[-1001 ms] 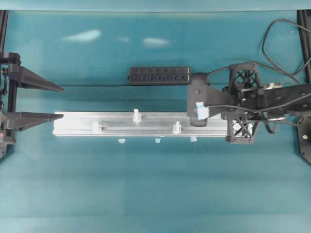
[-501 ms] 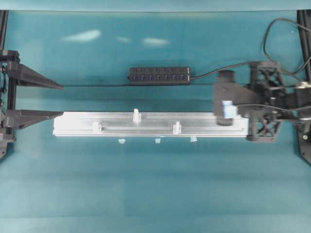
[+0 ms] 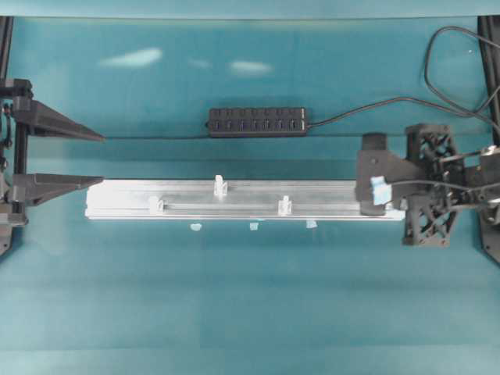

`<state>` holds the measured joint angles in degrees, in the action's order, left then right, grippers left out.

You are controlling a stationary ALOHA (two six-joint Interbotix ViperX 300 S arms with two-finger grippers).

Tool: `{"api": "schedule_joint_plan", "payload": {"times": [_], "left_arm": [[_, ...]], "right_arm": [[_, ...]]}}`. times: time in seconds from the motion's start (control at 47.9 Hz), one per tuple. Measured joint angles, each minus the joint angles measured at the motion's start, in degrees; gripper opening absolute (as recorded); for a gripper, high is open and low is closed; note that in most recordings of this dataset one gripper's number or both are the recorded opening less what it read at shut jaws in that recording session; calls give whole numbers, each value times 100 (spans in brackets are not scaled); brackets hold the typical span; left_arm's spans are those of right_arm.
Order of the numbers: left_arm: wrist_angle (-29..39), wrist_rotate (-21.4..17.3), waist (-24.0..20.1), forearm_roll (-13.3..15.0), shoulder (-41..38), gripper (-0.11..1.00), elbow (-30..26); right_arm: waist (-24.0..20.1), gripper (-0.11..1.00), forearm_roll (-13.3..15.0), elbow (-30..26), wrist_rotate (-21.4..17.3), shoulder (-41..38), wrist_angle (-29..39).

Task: Pass the USB cable through three rings with both arms.
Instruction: 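Lift the cable with the right gripper and carry it to the rail's right end, then push the plug leftward through the first white ring with the right gripper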

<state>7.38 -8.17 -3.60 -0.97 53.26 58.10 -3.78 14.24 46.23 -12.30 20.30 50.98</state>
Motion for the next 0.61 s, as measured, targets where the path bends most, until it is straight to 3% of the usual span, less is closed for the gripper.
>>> {"api": "schedule_joint_plan", "payload": {"times": [0.605], "left_arm": [[9, 0, 0, 0, -9, 69, 0]], "right_arm": [[0, -9, 0, 44, 0, -659, -1125]]}}
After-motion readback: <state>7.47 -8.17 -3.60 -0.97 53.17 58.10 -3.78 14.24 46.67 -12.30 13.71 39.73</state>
